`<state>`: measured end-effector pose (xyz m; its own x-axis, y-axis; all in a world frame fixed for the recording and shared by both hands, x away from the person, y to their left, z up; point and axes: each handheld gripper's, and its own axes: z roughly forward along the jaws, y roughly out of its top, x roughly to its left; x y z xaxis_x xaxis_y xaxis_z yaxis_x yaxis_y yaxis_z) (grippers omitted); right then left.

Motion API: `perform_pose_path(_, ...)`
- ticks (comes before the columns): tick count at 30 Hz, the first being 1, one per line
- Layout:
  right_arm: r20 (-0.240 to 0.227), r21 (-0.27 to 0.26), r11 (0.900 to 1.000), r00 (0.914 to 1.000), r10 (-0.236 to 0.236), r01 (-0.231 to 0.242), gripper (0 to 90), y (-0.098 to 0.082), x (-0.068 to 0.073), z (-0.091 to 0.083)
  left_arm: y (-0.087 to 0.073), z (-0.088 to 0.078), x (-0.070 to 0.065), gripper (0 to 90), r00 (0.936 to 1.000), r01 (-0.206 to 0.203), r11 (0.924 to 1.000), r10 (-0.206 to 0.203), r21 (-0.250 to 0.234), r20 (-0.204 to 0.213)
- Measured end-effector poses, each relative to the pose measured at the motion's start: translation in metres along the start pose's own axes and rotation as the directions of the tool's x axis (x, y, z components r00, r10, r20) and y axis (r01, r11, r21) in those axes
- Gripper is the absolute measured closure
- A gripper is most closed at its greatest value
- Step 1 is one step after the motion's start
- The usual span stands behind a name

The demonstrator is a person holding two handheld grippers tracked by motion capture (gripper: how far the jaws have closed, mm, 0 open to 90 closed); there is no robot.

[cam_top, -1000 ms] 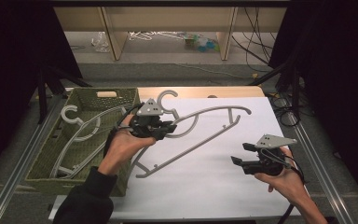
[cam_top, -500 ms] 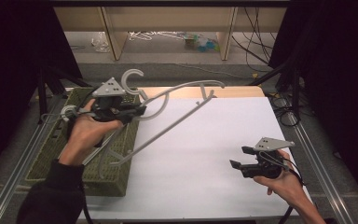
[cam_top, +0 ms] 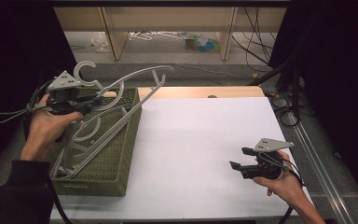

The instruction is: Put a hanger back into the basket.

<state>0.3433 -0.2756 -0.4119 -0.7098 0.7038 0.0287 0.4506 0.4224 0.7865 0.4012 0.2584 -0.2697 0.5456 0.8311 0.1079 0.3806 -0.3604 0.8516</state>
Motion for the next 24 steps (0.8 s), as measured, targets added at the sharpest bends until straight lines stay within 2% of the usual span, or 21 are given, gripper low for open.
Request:
perform_pose_path(1,0.0,-0.001,1.0,1.0,0.0,0.0,29.3,0.0,0.0,0.0,-0.004,0.0,0.006,81.4,0.9999,-0.016,0.9999,0.016,0.007,-0.004)
perform_pose_path(3,0.0,0.001,1.0,1.0,-0.002,0.002,29.3,0.0,0.0,0.0,-0.011,0.0,0.013,81.3,0.9997,-0.017,0.9998,0.017,0.009,-0.019)
perform_pose_path(4,0.0,0.0,1.0,1.0,-0.001,0.001,29.3,0.0,0.0,0.0,-0.013,0.001,0.014,81.3,0.9996,-0.003,1.0,0.003,0.002,-0.027)
perform_pose_path(7,-0.001,0.003,1.0,1.0,-0.003,0.003,29.3,0.0,0.0,0.0,-0.024,-0.001,0.027,81.3,0.9982,-0.013,0.9996,0.015,0.025,-0.058)
perform_pose_path(9,-0.002,0.002,1.0,1.0,-0.004,0.004,29.3,0.0,-0.001,0.0,-0.031,-0.001,0.033,81.4,0.9965,-0.008,0.9993,0.01,0.035,-0.083)
perform_pose_path(11,0.003,0.003,1.0,1.0,-0.008,0.008,29.3,-0.001,-0.001,0.0,-0.038,-0.004,0.041,81.4,0.9915,-0.045,0.9956,0.054,0.082,-0.118)
perform_pose_path(12,0.004,0.004,1.0,1.0,-0.005,0.005,29.3,-0.001,-0.001,0.0,-0.042,-0.004,0.043,81.4,0.9902,-0.027,0.9965,0.038,0.079,-0.134)
perform_pose_path(14,0.008,-0.002,1.0,0.9999,-0.006,0.006,29.3,-0.001,-0.002,0.0,-0.049,-0.004,0.051,81.3,0.9877,-0.035,0.9933,0.052,0.11,-0.148)
perform_pose_path(16,0.004,0.001,1.0,1.0,-0.008,0.008,29.3,-0.001,-0.002,0.0,-0.057,-0.003,0.056,81.3,0.9866,-0.026,0.9931,0.044,0.114,-0.157)
perform_pose_path(18,0.005,-0.001,1.0,1.0,-0.008,0.008,29.3,-0.001,-0.001,0.0,-0.064,0.001,0.06,81.3,0.9836,-0.005,0.9951,0.023,0.099,-0.179)
perform_pose_path(22,0.004,0.002,1.0,1.0,-0.009,0.009,29.2,-0.001,-0.002,0.0,-0.071,0.003,0.068,81.3,0.9824,-0.033,0.989,0.059,0.144,-0.177)
perform_pose_path(24,0.003,0.001,1.0,1.0,-0.004,0.004,29.1,-0.001,-0.001,0.0,-0.073,0.006,0.071,81.3,0.9793,-0.036,0.9869,0.066,0.158,-0.191)
